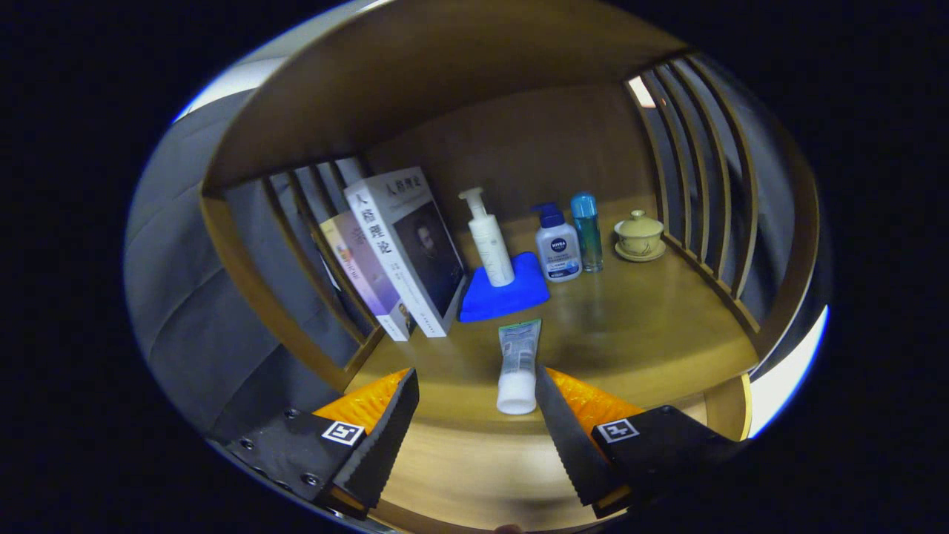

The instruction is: Pull open the drawer, take out the items inside it, and place them on the countertop above the cabinet.

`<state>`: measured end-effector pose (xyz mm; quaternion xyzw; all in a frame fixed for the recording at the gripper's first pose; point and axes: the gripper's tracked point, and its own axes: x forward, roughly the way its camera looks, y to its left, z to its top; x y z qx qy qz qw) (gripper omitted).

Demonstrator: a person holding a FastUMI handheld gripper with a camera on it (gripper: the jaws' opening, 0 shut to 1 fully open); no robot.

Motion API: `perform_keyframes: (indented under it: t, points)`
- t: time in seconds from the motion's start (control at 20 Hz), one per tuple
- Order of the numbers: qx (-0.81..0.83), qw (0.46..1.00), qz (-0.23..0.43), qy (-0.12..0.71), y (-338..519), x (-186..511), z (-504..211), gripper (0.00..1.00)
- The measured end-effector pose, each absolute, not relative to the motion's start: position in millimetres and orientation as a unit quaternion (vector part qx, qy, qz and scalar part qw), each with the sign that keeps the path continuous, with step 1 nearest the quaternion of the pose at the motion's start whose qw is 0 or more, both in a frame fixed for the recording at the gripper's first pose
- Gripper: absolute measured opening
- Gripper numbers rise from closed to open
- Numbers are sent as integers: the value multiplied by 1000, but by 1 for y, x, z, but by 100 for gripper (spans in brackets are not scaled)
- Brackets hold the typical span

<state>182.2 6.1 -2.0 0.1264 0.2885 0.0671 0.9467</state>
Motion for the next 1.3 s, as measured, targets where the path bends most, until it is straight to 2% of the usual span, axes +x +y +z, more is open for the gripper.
perform_keyframes:
  t: [0.45,0.9,1.3]
  points:
    - [49,984,72,158,28,83,13,98]
    - [-11,993,44,107,22,-9,-24,98]
    - [-19,996,26,79,23,-54,-56,98]
